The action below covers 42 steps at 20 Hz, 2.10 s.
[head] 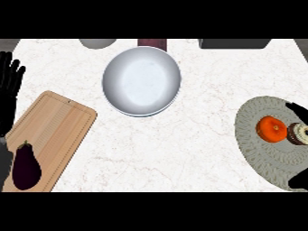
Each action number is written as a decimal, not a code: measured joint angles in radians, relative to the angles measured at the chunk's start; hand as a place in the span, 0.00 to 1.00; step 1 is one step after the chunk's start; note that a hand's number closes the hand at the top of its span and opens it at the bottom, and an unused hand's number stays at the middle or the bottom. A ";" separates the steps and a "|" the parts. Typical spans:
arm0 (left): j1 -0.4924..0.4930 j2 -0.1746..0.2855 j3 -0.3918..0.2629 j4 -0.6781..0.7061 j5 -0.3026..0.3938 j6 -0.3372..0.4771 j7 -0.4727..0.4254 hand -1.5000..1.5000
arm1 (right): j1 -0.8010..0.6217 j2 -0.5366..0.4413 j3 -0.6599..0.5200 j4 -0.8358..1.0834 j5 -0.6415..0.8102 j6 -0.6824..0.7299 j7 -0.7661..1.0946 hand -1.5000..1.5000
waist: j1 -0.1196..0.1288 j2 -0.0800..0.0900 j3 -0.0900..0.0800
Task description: Pick the squash from the placemat and place it in the bowl
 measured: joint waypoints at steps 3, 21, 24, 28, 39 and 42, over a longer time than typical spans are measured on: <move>-0.001 0.001 0.015 -0.002 -0.004 -0.016 0.009 0.50 | 0.002 0.032 -0.027 0.040 0.040 0.010 -0.037 0.00 | 0.000 0.000 0.000; -0.004 -0.042 0.060 0.016 -0.051 -0.056 -0.008 0.50 | -0.066 0.196 -0.063 0.314 0.283 -0.020 -0.315 0.00 | 0.001 0.000 0.000; -0.016 -0.041 0.065 0.016 -0.056 -0.062 0.004 0.50 | -0.084 0.225 -0.059 0.391 0.331 -0.049 -0.352 0.00 | 0.001 0.000 0.000; -0.010 -0.050 0.069 -0.001 -0.059 -0.068 0.015 0.50 | -0.120 0.243 -0.071 0.471 0.369 -0.058 -0.394 0.00 | 0.002 0.000 0.000; -0.009 -0.070 0.080 -0.006 -0.079 -0.076 0.018 0.50 | -0.171 0.282 -0.122 0.655 0.445 -0.091 -0.446 0.00 | 0.002 0.000 0.000; -0.001 -0.072 0.086 -0.017 -0.075 -0.086 0.019 0.50 | -0.179 0.284 -0.130 0.705 0.471 -0.115 -0.479 1.00 | 0.002 0.000 0.000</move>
